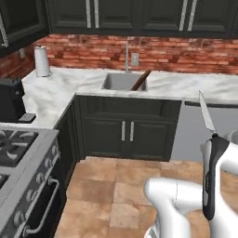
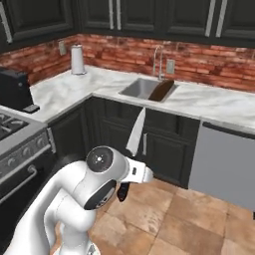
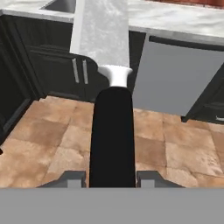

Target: Move the cutting board and knife to the sink. Then move spray from the cabinet to the counter.

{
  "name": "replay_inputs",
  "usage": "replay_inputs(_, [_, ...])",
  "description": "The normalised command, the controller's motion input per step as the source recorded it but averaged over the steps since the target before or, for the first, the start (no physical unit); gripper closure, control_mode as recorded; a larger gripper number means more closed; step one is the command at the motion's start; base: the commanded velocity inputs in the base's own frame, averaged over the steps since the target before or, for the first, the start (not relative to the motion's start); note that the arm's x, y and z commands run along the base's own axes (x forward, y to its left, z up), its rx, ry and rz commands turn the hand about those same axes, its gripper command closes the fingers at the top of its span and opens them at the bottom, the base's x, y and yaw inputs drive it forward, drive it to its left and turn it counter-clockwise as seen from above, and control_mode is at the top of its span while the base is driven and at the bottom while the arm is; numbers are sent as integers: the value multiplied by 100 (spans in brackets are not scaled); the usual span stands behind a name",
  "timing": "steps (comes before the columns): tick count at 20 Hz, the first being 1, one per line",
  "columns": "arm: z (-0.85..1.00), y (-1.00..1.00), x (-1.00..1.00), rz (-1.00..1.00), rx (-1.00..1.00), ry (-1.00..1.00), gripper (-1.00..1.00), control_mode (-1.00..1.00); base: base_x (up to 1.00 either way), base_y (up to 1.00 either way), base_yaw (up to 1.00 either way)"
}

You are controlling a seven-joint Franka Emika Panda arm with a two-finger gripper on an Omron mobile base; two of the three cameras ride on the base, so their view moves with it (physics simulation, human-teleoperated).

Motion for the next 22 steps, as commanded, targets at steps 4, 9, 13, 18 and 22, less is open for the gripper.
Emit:
replay_inputs(4, [0, 0, 0, 0, 0, 0, 100, 100, 100, 100, -38])
replay_inputs(9, [0, 0, 0, 0, 0, 0, 100, 100, 100, 100, -33])
replay_inputs(13, [0, 0, 0, 0, 0, 0, 100, 100, 100, 96, -34])
replay_inputs(18, [0, 0, 0, 0, 0, 0, 100, 100, 100, 23, -18])
replay_inputs(22, [0, 0, 0, 0, 0, 0, 100, 100, 100, 0, -7])
